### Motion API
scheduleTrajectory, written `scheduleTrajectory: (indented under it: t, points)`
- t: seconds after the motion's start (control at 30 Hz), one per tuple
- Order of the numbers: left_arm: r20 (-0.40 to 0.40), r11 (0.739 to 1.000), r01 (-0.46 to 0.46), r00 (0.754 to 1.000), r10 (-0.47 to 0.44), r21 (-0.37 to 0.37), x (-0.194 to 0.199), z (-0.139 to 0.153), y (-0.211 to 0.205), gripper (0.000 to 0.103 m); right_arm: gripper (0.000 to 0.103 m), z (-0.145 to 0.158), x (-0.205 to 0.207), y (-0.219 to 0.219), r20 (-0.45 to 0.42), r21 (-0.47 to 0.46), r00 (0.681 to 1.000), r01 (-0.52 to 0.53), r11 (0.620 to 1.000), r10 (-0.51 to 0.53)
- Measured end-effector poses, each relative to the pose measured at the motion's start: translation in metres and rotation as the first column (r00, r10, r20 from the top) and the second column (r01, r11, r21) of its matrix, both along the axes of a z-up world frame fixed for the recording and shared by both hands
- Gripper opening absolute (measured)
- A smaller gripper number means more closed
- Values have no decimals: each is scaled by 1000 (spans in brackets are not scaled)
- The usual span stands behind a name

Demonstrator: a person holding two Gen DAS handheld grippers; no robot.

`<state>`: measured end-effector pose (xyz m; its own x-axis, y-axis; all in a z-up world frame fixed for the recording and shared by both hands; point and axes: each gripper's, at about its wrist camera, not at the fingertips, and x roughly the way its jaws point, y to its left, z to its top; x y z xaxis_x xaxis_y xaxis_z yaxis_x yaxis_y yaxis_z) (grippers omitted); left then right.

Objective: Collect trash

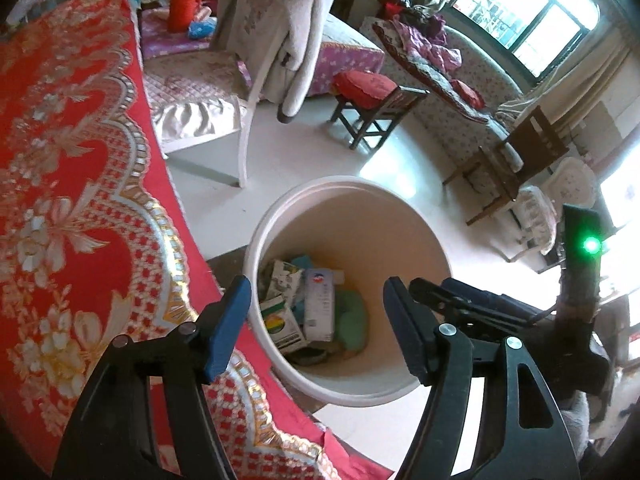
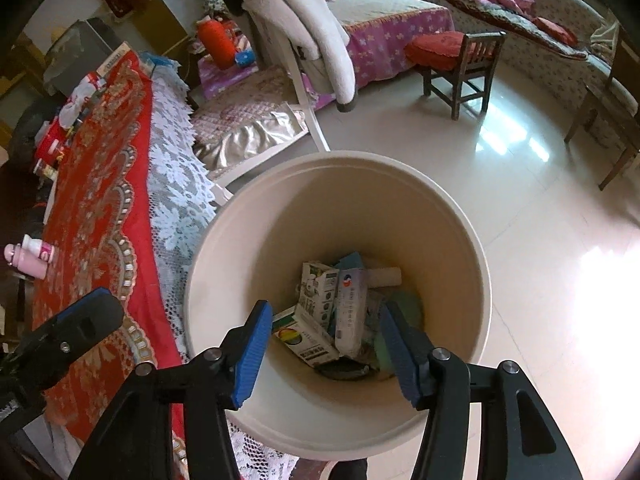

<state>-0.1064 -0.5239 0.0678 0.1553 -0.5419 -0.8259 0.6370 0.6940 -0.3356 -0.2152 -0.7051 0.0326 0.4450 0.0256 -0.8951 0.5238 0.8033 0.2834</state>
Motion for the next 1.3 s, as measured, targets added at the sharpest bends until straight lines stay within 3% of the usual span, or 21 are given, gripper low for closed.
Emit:
scheduleTrajectory:
  t: [0.17, 0.37, 0.77, 0.83, 0.9, 1.3]
  points:
    - [102, 998, -10, 995, 3, 70, -14, 15, 7, 67, 55, 23, -13, 18, 55, -80, 998, 4, 997, 0]
    - [230, 997, -2, 973, -15, 74, -28, 37, 28, 67, 55, 53, -35, 44, 117, -171, 992, 70, 983, -50]
    - [311, 999, 33, 950, -24, -22, -56, 76, 89, 67, 56, 111, -73, 102, 236, -315, 965, 188, 930, -116]
    - [318, 999, 31, 948, -16, -41, -60, 80, 98, 67, 65, 119, -79, 110, 255, -332, 960, 199, 922, -116]
    - [322, 998, 32, 947, -11, -59, -64, 85, 105, 67, 67, 127, -85, 119, 278, -359, 953, 218, 907, -120]
    - [372, 995, 28, 928, 10, -97, -75, 100, 126, 67, 67, 143, -89, 141, 311, -383, 944, 228, 895, -107]
